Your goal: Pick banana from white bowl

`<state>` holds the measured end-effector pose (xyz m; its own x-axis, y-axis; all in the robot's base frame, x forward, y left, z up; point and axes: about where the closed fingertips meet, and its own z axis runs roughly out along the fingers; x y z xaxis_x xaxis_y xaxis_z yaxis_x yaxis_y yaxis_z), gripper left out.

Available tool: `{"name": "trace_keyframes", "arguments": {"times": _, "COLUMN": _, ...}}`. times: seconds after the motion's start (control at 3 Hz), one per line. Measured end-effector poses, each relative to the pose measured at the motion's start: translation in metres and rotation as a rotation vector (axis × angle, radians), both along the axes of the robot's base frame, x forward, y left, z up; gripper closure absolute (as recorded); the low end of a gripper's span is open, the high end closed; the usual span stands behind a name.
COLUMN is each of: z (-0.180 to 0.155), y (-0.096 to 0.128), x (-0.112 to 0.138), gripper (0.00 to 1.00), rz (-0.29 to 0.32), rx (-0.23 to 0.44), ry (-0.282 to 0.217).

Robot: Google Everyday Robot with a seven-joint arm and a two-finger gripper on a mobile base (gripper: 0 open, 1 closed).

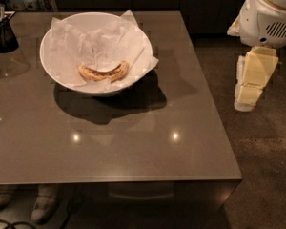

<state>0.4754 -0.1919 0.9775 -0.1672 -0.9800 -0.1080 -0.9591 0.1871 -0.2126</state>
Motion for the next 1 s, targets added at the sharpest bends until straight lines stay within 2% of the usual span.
{"name": "trace_keyframes", "arguments": {"times": 0.33, "z": 0.006, "y": 0.011, "x": 0.015, "gripper": 0.00, "rz": 0.025, "rx": 0.009, "ry": -0.036}}
{"name": "trace_keyframes", "arguments": {"times": 1.0, "z": 0.037, "y": 0.070, "x": 0.075, "gripper": 0.00, "rz": 0.174, "rx": -0.024, "ry": -0.125}}
